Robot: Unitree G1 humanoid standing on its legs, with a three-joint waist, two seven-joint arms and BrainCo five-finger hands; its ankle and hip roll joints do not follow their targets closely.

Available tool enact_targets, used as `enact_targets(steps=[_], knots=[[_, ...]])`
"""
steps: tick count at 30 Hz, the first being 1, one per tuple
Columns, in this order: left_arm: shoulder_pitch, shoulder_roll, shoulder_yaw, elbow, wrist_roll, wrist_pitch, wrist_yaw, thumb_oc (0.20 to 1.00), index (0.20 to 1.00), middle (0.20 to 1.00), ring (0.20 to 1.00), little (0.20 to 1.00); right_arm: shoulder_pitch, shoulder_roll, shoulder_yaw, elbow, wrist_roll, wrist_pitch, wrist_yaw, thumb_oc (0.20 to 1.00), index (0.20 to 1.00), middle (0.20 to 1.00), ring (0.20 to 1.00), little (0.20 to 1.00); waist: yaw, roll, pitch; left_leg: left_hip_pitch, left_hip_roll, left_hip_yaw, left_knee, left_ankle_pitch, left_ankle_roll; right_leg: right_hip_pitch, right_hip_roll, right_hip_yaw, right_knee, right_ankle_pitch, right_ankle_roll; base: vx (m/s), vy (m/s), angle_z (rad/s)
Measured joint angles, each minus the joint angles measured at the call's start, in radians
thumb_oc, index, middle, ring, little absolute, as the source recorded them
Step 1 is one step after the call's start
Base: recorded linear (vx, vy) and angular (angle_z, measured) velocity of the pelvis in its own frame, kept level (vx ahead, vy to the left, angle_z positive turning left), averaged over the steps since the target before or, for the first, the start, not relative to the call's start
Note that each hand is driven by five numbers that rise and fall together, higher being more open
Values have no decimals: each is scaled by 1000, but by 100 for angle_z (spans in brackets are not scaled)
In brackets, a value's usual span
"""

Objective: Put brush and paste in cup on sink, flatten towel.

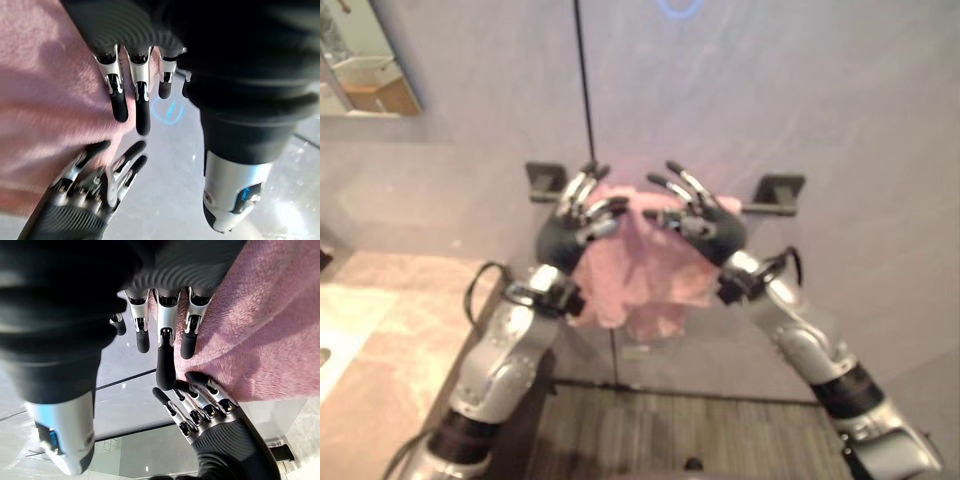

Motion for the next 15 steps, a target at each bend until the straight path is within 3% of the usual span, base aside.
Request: enact_targets(steps=[15], knots=[[123,-12,206,15,155,6,6,1000,1000,1000,1000,1000,192,10,-214,-69,-115,4,15,1000,1000,1000,1000,1000,-4,-29,-17,-16,-1,-13,0,-1,1,-8,-3,-10,0,-8,3,30,-6,2]])
